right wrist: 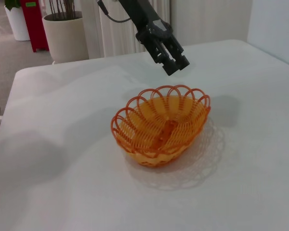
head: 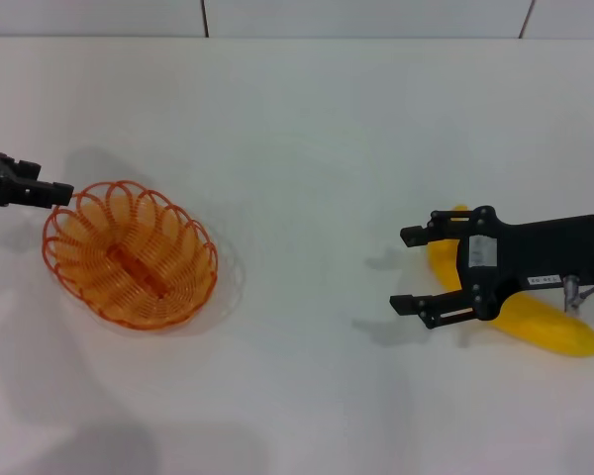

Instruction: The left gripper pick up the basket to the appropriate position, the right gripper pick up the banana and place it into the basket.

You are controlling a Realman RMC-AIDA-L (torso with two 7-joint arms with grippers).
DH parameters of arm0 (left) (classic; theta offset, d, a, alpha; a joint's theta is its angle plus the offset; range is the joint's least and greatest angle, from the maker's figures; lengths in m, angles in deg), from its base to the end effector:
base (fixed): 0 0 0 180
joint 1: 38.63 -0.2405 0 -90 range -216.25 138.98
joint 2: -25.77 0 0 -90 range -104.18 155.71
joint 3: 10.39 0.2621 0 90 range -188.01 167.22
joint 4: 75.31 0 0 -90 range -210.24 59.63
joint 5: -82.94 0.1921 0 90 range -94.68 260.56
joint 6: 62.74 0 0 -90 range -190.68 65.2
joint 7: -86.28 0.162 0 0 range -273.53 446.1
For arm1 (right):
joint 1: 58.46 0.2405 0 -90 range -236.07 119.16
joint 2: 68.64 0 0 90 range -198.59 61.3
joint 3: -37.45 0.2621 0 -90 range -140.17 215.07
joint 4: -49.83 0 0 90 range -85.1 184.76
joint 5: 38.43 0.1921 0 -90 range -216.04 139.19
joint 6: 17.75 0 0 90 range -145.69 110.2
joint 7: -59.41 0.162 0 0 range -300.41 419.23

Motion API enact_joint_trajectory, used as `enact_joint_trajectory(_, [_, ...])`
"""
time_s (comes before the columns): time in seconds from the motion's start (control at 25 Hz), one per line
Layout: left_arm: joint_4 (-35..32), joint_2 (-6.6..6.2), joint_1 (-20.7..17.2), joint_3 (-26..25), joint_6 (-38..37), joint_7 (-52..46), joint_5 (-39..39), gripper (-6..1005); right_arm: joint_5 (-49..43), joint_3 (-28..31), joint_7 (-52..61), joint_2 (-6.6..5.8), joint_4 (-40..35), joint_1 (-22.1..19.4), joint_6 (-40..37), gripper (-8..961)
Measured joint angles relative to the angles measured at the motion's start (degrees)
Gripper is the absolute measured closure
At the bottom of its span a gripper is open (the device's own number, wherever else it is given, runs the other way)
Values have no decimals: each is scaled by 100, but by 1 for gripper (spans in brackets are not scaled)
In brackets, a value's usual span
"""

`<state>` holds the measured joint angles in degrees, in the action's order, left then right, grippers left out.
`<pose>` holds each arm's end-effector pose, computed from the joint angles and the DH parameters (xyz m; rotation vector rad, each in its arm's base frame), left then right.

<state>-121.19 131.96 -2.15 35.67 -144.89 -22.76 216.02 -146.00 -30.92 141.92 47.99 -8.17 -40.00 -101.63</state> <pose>-0.2899 0.3849 0.0745 -2.5534 -0.9262 -0.0089 0.2518 0.2925 -0.0228 -2.8942 0.3166 0.3522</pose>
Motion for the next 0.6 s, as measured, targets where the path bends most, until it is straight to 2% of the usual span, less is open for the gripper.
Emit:
enact_joint_trajectory(0.2, [3,55,5,10,70,-82,135,324,-3,-129,4,0,51,27,34,91])
enact_joint_trajectory(0.28, [3,130,12,12,183,-122,310,324,-7,-188,8,0,71,47,42,91])
enact_joint_trajectory(0.32, [3,219,34,14,308,-129,506,324,-10,-227,9,0,80,54,44,91])
enact_joint_trajectory(0.4, [3,242,45,13,339,-137,563,325,-10,-235,9,0,80,54,45,91])
enact_joint_trajectory(0.6, [-3,405,137,23,571,-166,844,325,-10,-267,11,0,80,54,47,91])
